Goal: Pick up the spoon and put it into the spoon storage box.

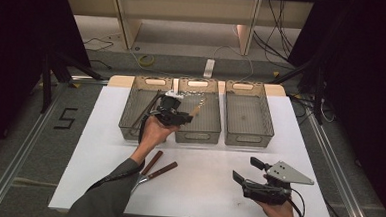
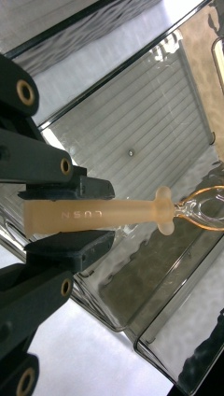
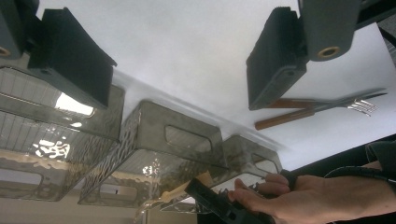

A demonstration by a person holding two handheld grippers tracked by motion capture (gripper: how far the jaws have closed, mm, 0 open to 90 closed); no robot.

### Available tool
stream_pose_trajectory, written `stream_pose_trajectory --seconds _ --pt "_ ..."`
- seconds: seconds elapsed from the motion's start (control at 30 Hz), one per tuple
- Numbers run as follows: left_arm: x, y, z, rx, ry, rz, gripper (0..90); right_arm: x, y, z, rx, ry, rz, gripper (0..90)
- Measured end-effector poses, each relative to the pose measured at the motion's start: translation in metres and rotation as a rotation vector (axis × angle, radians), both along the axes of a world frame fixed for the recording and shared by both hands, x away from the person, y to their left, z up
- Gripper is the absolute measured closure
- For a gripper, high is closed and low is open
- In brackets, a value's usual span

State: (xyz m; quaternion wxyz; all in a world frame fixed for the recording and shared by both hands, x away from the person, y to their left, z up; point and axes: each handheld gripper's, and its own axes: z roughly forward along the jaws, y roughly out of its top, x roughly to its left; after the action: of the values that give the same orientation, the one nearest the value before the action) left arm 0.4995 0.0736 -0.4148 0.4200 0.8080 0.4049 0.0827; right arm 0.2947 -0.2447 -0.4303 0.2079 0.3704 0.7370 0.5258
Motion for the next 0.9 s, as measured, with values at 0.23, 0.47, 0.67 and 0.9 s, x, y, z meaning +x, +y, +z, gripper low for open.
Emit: stream_pose_trajectory --seconds 0.23,0.47,0.67,0.9 --pt "0.0 -0.001 -0.002 0.009 0.01 -0.001 73.0 0.0 0.0 0.0 -0.001 -0.002 -0.001 23.4" --pt "0.001 0.001 -0.004 -0.008 0.036 0.007 69.9 -0.001 0.0 0.0 -0.002 -0.001 0.0 23.4" --pt "0.0 0.0 0.002 -0.011 0.056 0.005 46.9 -0.001 0.0 0.001 0.001 -0.005 0.001 23.5" --pt "-0.01 0.0 0.017 -0.012 0.043 -0.018 32.2 -0.001 0.0 0.001 -0.003 -0.004 0.003 23.5"
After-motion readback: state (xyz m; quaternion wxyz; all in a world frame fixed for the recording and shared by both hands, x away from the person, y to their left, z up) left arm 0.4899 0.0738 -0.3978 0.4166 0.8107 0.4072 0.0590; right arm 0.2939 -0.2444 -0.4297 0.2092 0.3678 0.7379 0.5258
